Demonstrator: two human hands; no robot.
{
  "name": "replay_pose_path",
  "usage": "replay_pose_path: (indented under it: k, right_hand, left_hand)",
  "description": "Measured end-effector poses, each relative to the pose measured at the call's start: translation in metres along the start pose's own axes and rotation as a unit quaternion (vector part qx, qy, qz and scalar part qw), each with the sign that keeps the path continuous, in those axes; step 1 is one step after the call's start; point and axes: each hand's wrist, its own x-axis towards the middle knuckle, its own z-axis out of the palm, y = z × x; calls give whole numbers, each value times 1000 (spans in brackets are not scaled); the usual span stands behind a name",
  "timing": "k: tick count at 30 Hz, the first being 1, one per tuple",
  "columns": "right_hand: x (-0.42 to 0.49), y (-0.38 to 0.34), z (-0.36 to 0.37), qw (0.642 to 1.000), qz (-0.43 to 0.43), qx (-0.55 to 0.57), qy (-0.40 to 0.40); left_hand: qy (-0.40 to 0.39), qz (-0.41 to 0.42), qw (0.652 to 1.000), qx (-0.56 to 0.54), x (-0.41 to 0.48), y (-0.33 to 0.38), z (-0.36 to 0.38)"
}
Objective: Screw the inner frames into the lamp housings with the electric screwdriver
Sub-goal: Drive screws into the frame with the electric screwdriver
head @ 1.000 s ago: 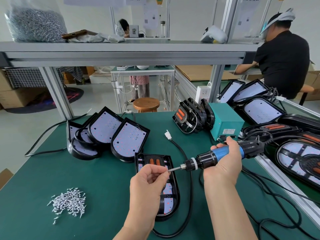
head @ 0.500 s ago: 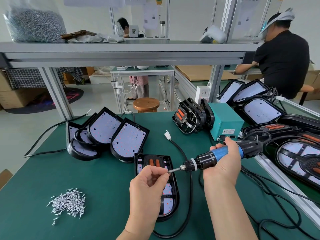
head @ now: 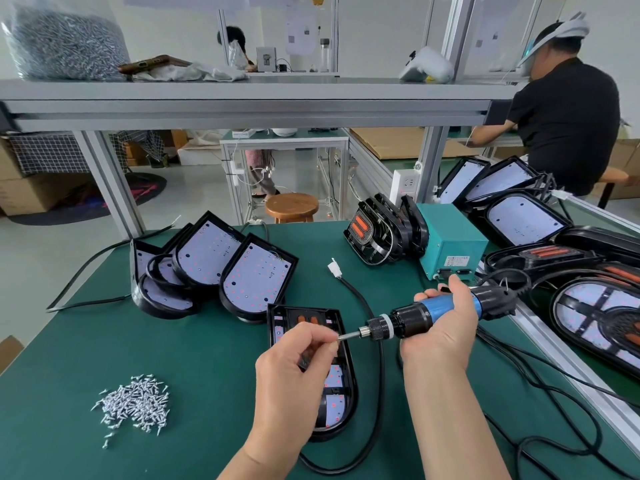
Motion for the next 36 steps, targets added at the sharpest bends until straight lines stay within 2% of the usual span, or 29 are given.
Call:
replay_pose_path:
  k: [5, 12, 15, 16, 18, 20, 22, 26, 29, 36]
  right_hand:
    - [4, 3, -2, 1000, 7, 2, 0]
    - [8, 3, 0, 1000, -14, -13, 15]
    - [11, 0, 3, 999, -30, -19, 10]
    - [11, -1, 5, 999, -41, -22, 7]
    - [12, -2, 12, 996, -82, -36, -3]
    - [10, -1, 22, 988, -142, -56, -27]
    - [8, 0, 35, 975, -197, -73, -67]
    - [7, 11, 59, 946, -261, -121, -148]
    - [11, 24, 70, 936, -259, -156, -181]
    - [24, 48, 80, 914, -261, -218, -220]
  left_hand:
    - [4, 55, 998, 28, -1, -1, -2]
    - [11, 85, 994, 75, 0, -8, -4]
    - [75, 113, 977, 164, 6, -12, -16]
    - [97, 91, 974, 182, 11, -15, -22]
    - [97, -43, 978, 182, 23, -21, -33]
    - [34, -186, 967, 169, 36, -28, -41]
    - [-30, -248, 957, 150, 45, -32, -44]
    - [-97, -273, 953, 85, 56, -39, -45]
    - [-92, -269, 959, 13, 54, -45, -44]
    - [-89, -268, 959, -15, 56, -50, -44]
